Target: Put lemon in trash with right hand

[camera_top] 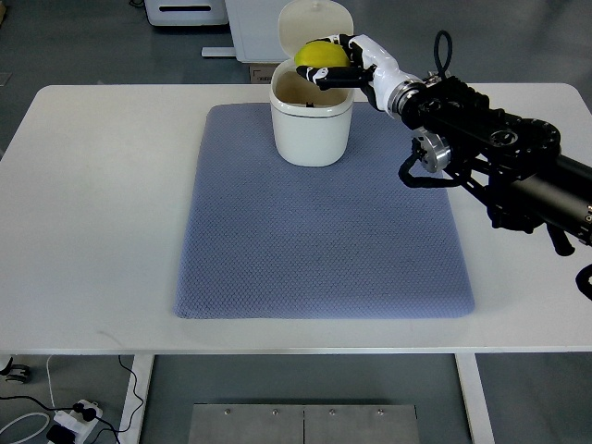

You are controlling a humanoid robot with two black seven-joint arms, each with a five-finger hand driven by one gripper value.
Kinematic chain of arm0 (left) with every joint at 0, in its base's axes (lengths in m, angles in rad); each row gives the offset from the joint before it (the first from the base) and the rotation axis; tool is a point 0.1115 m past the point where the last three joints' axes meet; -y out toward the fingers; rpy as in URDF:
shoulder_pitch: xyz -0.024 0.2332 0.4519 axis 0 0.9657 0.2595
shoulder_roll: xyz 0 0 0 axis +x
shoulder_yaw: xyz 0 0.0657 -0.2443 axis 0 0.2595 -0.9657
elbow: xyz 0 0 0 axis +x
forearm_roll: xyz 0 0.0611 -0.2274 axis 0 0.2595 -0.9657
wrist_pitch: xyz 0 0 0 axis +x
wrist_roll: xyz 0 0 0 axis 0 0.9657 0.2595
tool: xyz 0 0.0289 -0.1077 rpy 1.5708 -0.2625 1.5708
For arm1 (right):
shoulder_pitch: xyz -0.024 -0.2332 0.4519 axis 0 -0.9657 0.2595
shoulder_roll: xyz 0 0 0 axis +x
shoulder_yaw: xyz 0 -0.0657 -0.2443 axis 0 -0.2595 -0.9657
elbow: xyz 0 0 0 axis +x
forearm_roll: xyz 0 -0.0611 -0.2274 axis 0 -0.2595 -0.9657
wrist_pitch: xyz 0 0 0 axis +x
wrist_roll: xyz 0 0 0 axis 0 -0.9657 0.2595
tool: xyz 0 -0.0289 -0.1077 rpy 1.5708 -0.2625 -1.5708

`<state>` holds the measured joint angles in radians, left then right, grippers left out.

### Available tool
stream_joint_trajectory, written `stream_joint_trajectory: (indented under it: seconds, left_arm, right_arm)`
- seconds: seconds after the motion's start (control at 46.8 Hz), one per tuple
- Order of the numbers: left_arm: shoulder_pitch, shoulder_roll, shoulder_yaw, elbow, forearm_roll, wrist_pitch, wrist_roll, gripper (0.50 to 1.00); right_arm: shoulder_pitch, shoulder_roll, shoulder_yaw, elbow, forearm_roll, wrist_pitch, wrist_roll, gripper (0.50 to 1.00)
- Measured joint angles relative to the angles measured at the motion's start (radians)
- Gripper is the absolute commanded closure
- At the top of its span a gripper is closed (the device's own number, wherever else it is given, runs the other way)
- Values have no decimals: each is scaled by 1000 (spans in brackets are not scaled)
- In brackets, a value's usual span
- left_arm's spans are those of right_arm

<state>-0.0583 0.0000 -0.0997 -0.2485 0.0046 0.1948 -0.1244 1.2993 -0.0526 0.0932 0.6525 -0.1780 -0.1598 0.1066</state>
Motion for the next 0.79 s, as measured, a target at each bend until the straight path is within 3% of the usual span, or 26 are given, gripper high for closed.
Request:
stream_joint_trajectory:
  seconds: [0.192, 0.321, 0.492, 0.577, 0.791]
  left_arm:
    - [0, 0, 0, 0, 0, 0, 0, 500]
    - [0, 0, 0, 0, 0, 0, 0, 500]
    - [0, 0, 0, 0, 0, 0, 0, 500]
    - [0, 0, 0, 0, 0, 0, 0, 500]
    - [0, 0, 0, 0, 0, 0, 0, 500]
  right_arm:
    - [-1, 6, -12, -10, 0, 0, 2, 816]
    - [-2, 6, -12, -13, 0, 0, 4, 716]
    - [-2, 6, -12, -14, 0, 2, 4, 668]
    - [-2, 5, -12, -14, 0, 2, 4, 607]
    - [1, 3, -11, -13, 0, 2, 4, 569]
